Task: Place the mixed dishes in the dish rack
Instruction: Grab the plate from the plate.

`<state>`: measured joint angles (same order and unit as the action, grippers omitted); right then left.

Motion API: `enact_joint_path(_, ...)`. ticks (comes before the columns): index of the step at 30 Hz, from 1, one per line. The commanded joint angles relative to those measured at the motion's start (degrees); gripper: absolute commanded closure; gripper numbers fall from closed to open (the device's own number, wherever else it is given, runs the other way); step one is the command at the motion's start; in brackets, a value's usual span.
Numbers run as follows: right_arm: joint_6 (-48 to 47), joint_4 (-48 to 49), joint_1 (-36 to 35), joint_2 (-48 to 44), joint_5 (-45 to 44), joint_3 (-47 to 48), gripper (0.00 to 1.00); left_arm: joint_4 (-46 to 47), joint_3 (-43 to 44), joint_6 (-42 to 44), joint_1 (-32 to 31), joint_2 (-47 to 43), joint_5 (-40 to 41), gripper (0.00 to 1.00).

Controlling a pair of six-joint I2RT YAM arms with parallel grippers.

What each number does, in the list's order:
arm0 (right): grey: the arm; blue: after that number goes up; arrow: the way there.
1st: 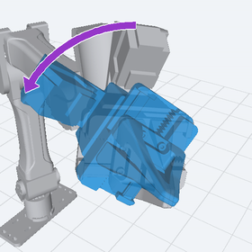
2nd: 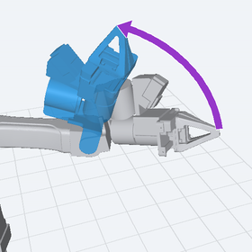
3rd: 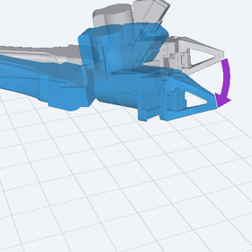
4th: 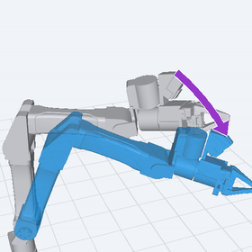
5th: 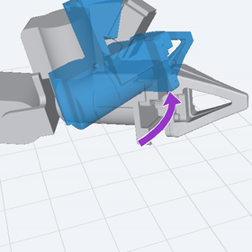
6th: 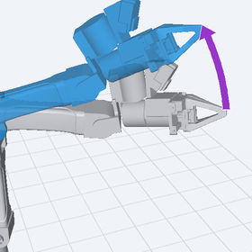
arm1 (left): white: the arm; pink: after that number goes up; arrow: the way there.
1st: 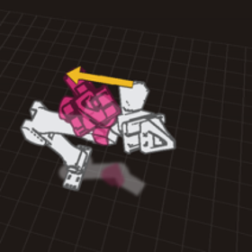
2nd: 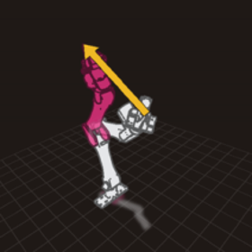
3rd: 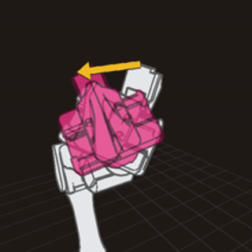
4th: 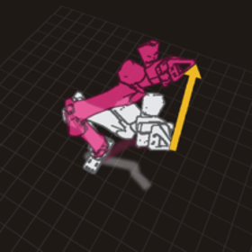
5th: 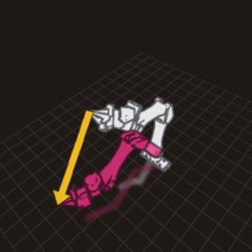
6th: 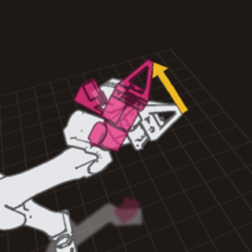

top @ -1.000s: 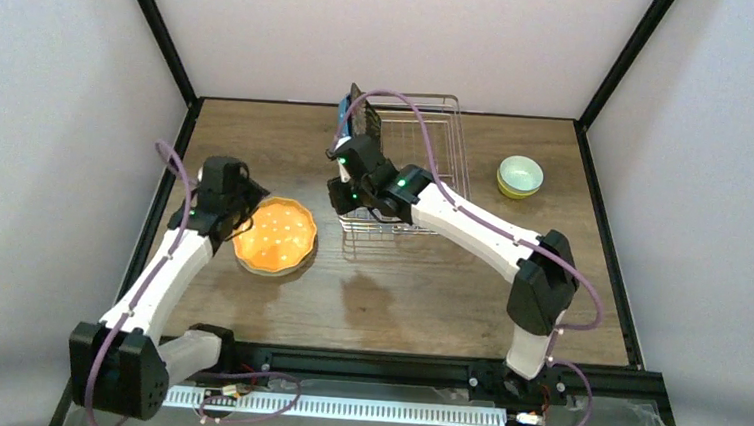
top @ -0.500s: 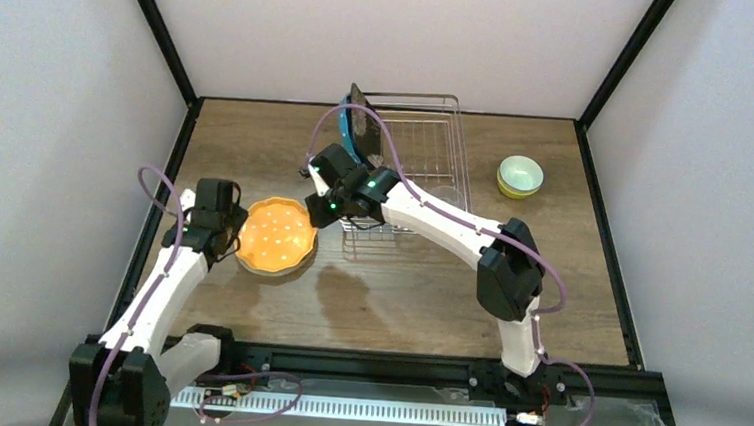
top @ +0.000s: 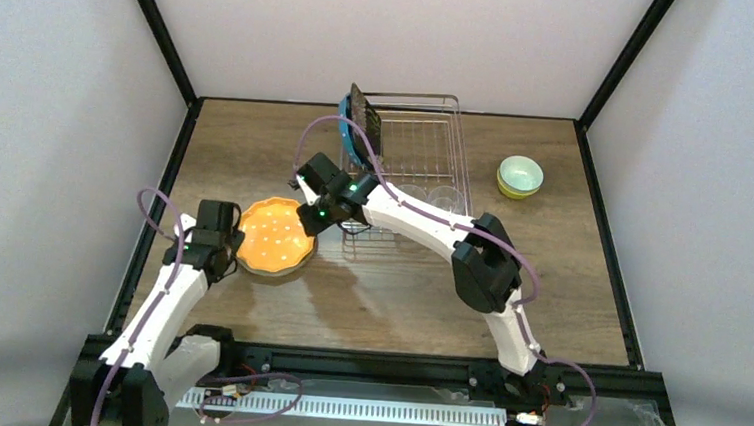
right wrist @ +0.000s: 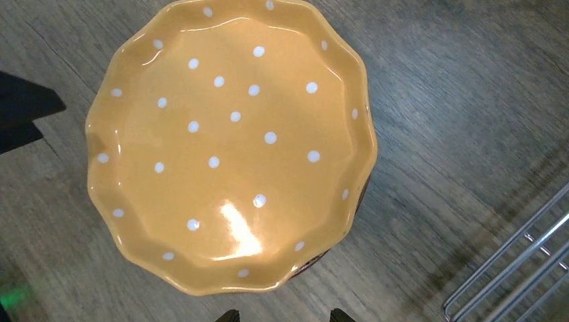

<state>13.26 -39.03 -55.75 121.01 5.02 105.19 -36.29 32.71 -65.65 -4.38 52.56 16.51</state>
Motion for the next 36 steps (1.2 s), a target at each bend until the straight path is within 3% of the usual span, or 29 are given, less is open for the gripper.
enact_joint_path(1,-1.6,-1.3,-0.3,3.4,-0.9,3.6,0.22,-0.8,-2.0,-1.5,0.3,-1.6,1.4,0.10)
enact_joint_path(7,-2.3,-2.1,-0.4,7.9,-4.4,8.6,0.23,1.0,-5.1,-2.6,0.4,-3.2,1.7,0.10)
enact_joint_path(16,-1.8,-2.1,0.3,12.9,-15.6,15.8,0.41,5.6,-11.1,-7.7,0.4,-10.2,1.9,0.10)
enact_joint_path(32,-1.1,-0.5,3.4,17.8,-15.0,21.9,0.44,11.2,-15.6,-9.5,0.4,-11.0,0.7,0.10)
enact_joint_path(36,-1.2,-0.8,4.5,20.1,-13.8,24.6,0.49,12.6,-16.5,-10.3,0.4,-11.0,0.9,0.10)
